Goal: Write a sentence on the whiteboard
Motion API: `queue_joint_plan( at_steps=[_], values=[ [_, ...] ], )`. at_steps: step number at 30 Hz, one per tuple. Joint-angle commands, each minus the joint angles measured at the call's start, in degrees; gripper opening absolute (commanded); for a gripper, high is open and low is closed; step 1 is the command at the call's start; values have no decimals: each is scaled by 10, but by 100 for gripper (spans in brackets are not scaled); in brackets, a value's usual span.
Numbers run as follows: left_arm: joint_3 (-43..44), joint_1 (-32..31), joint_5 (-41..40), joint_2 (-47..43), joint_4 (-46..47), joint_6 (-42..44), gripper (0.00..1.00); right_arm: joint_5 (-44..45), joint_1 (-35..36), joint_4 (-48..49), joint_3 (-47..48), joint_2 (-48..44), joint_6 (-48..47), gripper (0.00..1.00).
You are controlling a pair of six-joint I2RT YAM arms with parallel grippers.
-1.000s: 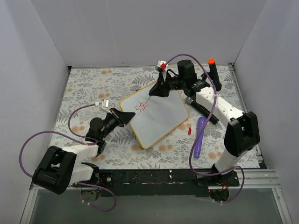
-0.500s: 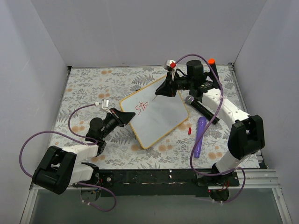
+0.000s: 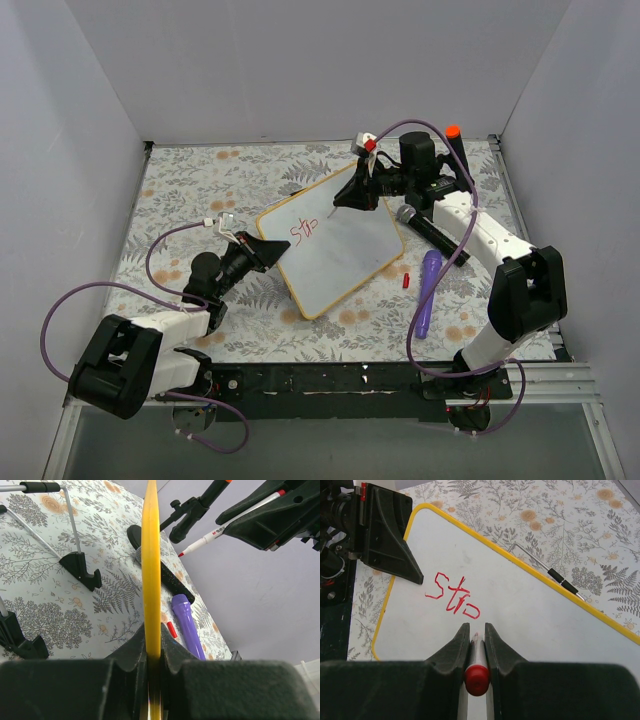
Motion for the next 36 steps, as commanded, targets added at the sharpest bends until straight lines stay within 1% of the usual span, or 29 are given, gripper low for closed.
queue_joint_plan(
  at_steps=[1,8,15,20,23,28,36],
  values=[
    [12,-3,25,-22,23,18,0,-3,-4,2,13,-13,-19,1],
    [11,-4,24,-24,20,18,0,-3,-4,14,7,-8,-16,1],
    [10,-3,23,-20,23,17,0,1,-4,28,-3,-9,10,1],
    [10,-3,23,-12,28,15,0,-36,-3,14,12,1,-3,1],
    [12,-4,26,-10,31,11,0,-28,12,-5,23,15,-15,1],
    [13,-4,22,-16,20,17,0,3,36,-10,49,33,-13,1],
    [15,-3,24,-14,19,18,0,18,37,-7,71,52,1,1]
  ],
)
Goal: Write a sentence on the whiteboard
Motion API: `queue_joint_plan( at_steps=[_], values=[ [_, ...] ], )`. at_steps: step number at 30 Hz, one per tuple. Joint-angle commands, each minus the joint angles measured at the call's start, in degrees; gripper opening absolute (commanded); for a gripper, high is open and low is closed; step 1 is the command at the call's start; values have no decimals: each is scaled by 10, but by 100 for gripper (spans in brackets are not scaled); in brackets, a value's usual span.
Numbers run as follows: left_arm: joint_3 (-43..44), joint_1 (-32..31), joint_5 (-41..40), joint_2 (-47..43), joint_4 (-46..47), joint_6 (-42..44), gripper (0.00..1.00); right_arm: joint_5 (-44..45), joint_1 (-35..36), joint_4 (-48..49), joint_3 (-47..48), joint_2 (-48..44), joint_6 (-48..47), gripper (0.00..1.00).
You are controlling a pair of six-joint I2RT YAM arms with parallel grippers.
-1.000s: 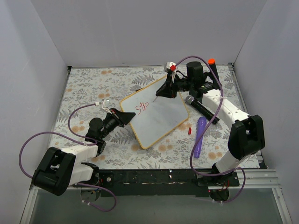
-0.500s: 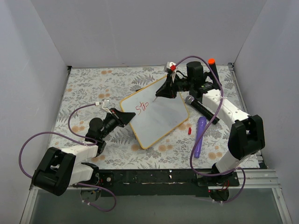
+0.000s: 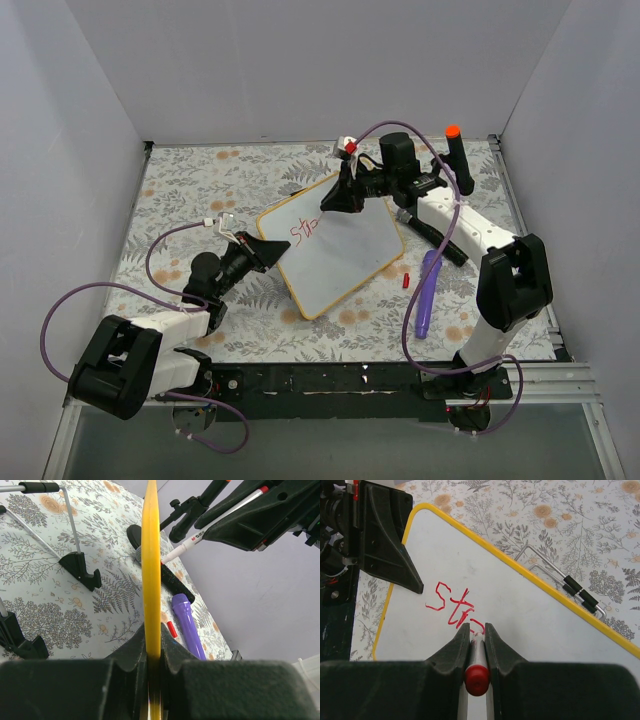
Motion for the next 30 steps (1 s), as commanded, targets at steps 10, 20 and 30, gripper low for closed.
queue_joint_plan(
  at_steps=[10,20,30],
  values=[
    [14,-3,25,-8,26,12,0,24,-2,9,41,2,9,1],
    [16,-3,27,-4,27,11,0,46,-2,5,47,15,10,1],
    [17,-3,27,-4,27,11,0,45,-2,-10,34,13,-5,1]
  ],
)
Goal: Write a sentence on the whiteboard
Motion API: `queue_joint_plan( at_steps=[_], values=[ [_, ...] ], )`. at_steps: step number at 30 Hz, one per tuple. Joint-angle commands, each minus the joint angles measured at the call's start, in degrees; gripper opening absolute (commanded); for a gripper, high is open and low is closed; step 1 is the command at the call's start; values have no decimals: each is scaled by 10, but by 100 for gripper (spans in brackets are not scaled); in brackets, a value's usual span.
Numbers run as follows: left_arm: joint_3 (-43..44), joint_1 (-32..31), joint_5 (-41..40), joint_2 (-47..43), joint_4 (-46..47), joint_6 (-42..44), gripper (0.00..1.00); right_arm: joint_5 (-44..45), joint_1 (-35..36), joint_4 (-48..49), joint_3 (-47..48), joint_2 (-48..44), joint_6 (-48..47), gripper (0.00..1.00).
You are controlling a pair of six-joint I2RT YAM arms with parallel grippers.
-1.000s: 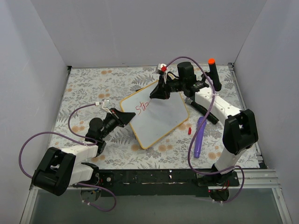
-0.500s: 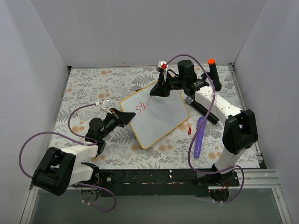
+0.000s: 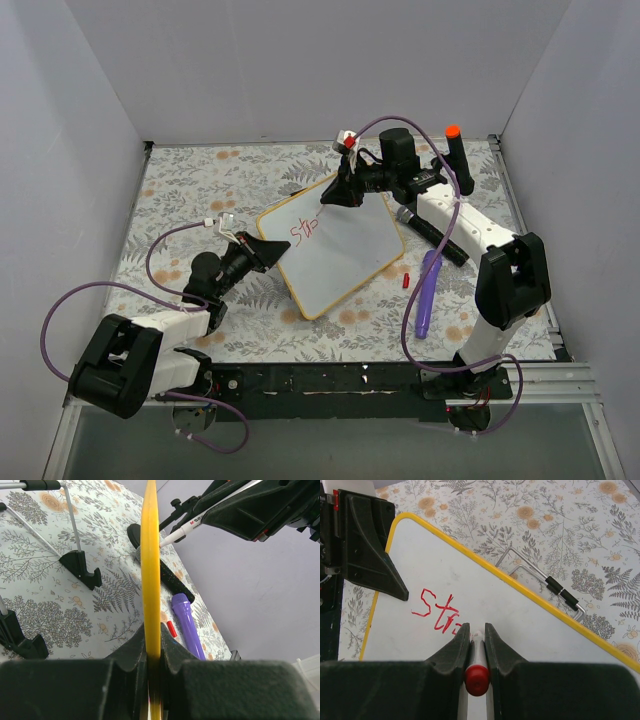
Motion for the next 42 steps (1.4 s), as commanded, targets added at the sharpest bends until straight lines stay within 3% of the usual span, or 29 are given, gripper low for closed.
queue_joint_plan(
  at_steps=[1,14,33,42],
  values=[
    [17,-3,27,-8,27,15,0,7,-1,-6,7,0,-12,1],
    [17,-4,29,-5,31,13,0,-4,-1,-13,-35,-17,-26,1],
    [20,-3,33,0,30,13,0,10,-1,-22,52,21,-3,1],
    [19,-4,33,-2,30,15,0,32,-10,-22,42,17,-3,1]
  ],
)
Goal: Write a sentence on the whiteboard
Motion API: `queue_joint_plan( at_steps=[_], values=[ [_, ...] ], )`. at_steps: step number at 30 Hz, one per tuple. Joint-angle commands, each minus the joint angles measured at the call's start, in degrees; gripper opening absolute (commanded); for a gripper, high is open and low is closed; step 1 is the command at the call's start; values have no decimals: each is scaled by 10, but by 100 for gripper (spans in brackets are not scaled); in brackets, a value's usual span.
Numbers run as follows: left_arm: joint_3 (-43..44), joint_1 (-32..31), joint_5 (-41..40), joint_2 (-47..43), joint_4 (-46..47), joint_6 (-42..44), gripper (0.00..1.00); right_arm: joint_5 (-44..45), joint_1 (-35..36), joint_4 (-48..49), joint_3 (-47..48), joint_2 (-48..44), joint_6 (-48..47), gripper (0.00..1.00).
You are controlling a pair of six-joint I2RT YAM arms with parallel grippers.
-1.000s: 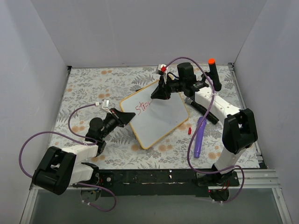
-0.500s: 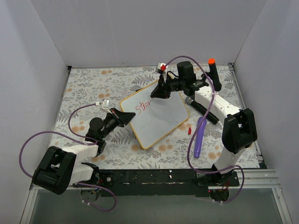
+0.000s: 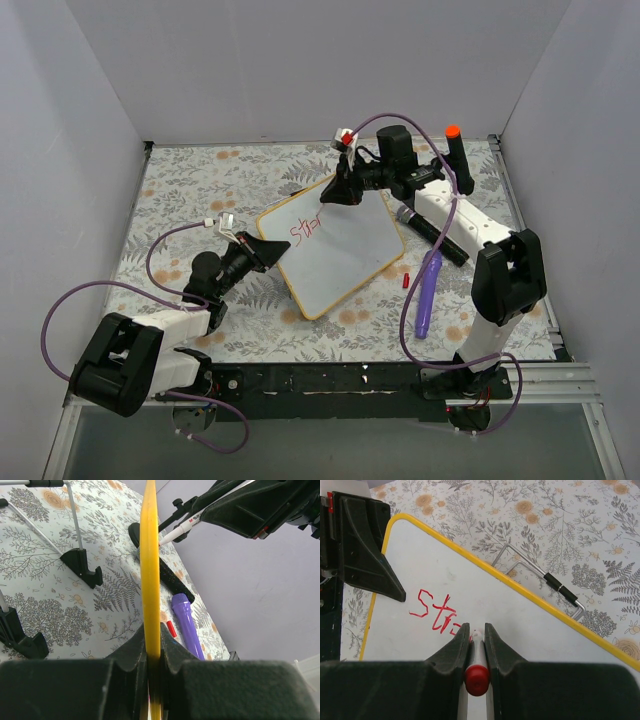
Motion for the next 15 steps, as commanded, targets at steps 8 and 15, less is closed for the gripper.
queue_joint_plan(
  at_steps=[8,15],
  values=[
    [19,-4,34,-7,32,21,0,10,-18,4,-5,-10,-6,1],
    [19,-5,34,-7,33,21,0,-23,-17,-14,-24,-16,-22,1]
  ],
)
